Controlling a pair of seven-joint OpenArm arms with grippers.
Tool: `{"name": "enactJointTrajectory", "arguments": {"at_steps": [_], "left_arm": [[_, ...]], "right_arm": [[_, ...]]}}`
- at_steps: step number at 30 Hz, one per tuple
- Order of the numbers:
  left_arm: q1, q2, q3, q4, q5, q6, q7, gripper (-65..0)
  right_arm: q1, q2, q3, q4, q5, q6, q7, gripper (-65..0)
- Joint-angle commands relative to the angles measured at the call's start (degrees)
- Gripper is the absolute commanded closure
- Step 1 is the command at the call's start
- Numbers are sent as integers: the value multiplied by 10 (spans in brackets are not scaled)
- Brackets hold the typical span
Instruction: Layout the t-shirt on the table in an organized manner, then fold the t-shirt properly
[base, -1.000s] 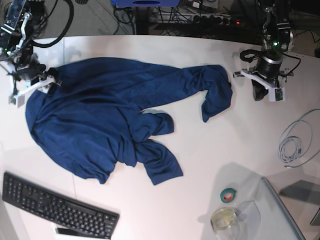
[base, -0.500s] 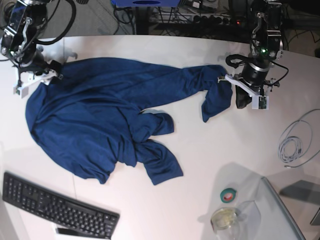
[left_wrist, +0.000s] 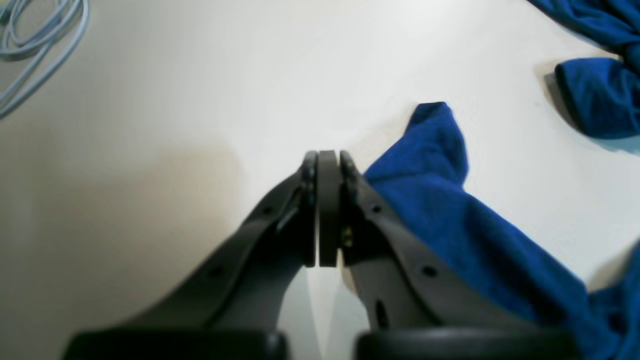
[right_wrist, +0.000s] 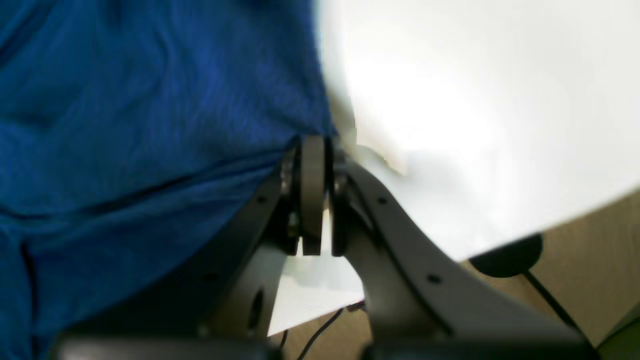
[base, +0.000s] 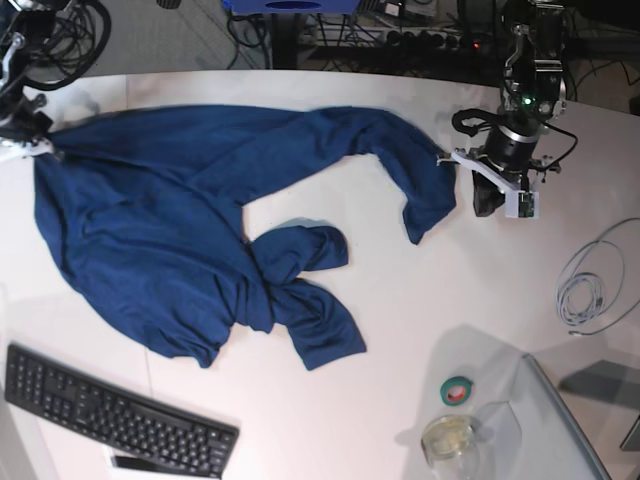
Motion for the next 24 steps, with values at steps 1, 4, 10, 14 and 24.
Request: {"name": "enactJointTrajectory", "arguments": {"at_steps": [1, 4, 10, 14, 24], "left_arm": [[-11, -6, 11, 10, -3, 0, -16, 0], [-20, -9, 47, 6, -3, 0, -16, 0], [-63, -3, 120, 0, -6, 0, -16, -8], [-93, -3, 188, 0, -6, 0, -16, -245], [-174, 18, 297, -87, -6, 0, -19, -449]], "right_arm": [[3, 14, 12, 7, 3, 2, 9, 0], [3, 21, 36, 6, 3, 2, 12, 0], [16, 22, 77, 0, 2, 2, 13, 0], [20, 24, 81, -3, 1, 2, 13, 0], [19, 32, 76, 6, 3, 26, 13, -9]]}}
